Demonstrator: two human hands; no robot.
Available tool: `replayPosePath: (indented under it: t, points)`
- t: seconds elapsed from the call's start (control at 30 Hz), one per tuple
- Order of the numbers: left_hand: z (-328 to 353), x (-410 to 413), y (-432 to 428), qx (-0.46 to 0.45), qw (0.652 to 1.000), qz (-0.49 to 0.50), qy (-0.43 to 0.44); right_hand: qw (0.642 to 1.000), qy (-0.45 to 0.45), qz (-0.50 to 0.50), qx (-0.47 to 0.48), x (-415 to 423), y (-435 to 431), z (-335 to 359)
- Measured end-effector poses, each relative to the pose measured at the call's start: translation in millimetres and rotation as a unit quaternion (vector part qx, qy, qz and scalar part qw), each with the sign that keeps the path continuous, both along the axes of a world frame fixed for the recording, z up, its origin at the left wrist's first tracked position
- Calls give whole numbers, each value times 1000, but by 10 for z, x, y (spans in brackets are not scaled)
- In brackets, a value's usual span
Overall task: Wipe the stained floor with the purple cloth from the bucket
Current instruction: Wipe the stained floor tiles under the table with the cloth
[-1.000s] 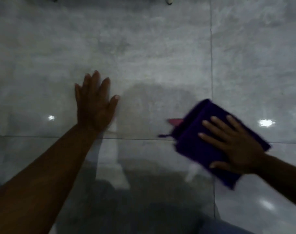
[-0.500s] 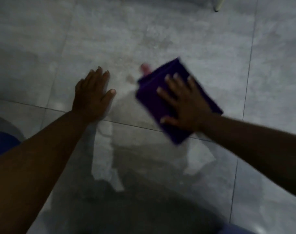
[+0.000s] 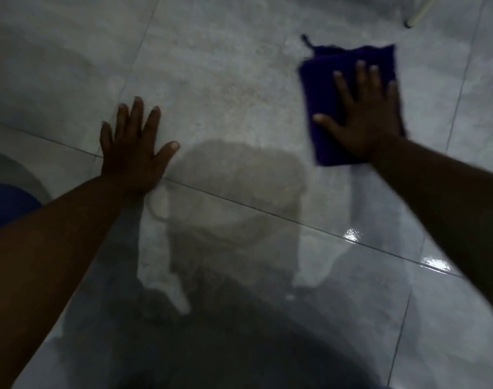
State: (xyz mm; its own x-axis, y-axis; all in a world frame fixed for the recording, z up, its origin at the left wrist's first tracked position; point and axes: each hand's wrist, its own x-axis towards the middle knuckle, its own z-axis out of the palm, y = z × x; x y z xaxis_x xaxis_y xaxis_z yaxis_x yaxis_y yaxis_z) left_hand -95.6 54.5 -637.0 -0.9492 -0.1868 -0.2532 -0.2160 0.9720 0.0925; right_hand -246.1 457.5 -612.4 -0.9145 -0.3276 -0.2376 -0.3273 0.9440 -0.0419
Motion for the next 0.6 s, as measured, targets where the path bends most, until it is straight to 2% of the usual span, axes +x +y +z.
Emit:
replayPosePath:
  t: [0.07,0.17,0.27,0.33,0.4,0.47,0.53,0.6]
  points:
    - [50,-17,-26,6,1000,-17,21,997,38,60,-27,248,-765,-152]
    - [98,-24,-131,-6,996,-46,70,964,30,255,-73,1125,-1387,-213]
    - [30,104,-281,-22,997,-9,73,906,-16,420,-53,1654,-999,-105]
    - [-43,223,-320,-32,997,11,72,881,-26,469,-56,1536,-473,-55]
    - [-67,222,-310,-31,998,16,59,897,2,442,-25,1151,-45,-48]
    - [-51,185,-289,-36,997,22,59,941,28,338,-6,631,58,-40]
    - [-39,202,-289,-40,997,24,69,973,37,228,-17,199,-283,-34]
    - [-60,198,-305,-28,996,31,83,988,24,146,-32,-52,-898,-80]
